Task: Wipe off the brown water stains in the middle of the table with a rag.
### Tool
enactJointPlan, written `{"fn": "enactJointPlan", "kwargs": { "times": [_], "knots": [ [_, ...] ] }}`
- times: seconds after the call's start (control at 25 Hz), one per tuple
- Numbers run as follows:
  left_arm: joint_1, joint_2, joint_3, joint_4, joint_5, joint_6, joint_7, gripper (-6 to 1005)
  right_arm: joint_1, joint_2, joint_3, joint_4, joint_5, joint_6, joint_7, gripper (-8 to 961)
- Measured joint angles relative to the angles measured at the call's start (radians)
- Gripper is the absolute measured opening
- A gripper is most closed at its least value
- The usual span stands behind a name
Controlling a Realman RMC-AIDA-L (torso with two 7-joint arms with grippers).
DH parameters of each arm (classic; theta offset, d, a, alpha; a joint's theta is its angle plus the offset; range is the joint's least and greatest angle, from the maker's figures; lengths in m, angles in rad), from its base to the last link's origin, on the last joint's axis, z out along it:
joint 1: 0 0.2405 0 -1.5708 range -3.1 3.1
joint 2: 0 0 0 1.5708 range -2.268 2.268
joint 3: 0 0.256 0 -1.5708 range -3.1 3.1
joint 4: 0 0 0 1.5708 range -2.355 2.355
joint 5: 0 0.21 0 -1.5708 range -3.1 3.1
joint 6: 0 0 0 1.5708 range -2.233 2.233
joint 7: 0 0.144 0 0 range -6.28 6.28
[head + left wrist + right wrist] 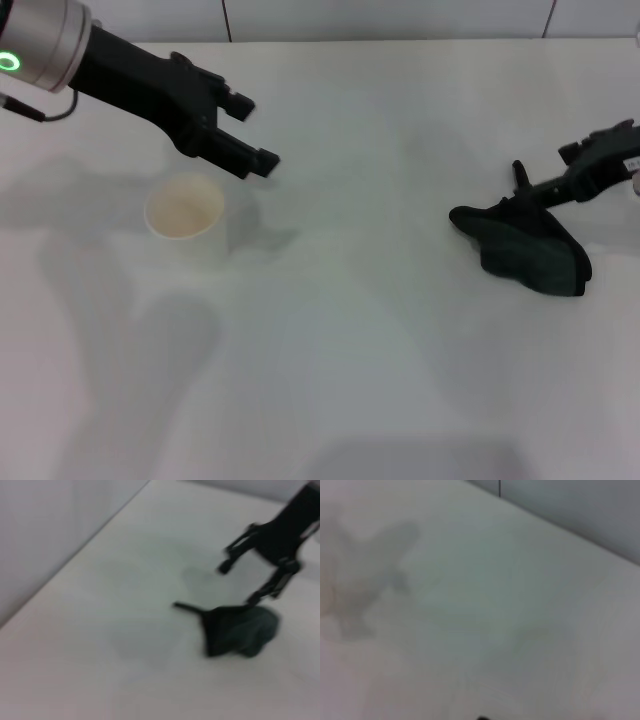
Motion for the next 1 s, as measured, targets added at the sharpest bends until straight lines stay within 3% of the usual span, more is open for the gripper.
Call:
{"fn": "enactJointPlan", "kwargs": {
  "times": [0.08, 0.36, 0.68, 1.0],
  "knots": [
    [0.016, 0.000, -0.001, -0.013, -0.036, 0.060, -0.012, 862, 0.003, -0.001, 0.027, 0.013, 0.036, -0.002, -0.028, 867],
    [0.159, -0.003, -0.002, -0.008, -0.210, 0.115, -0.147, 862, 0.019, 0.001, 0.074, 0.074, 0.137, 0.005, -0.126, 872],
    [0.313, 0.005, -0.001, 0.084, -0.344, 0.096, -0.109, 861, 0.045, 0.002, 0.076, 0.162, 0.152, 0.012, -0.209, 873],
    [0.401, 0.005, 0.000, 0.135, -0.316, 0.065, -0.014, 862, 0.037, -0.001, 0.115, 0.292, 0.312, 0.038, -0.322, 873]
  ]
}}
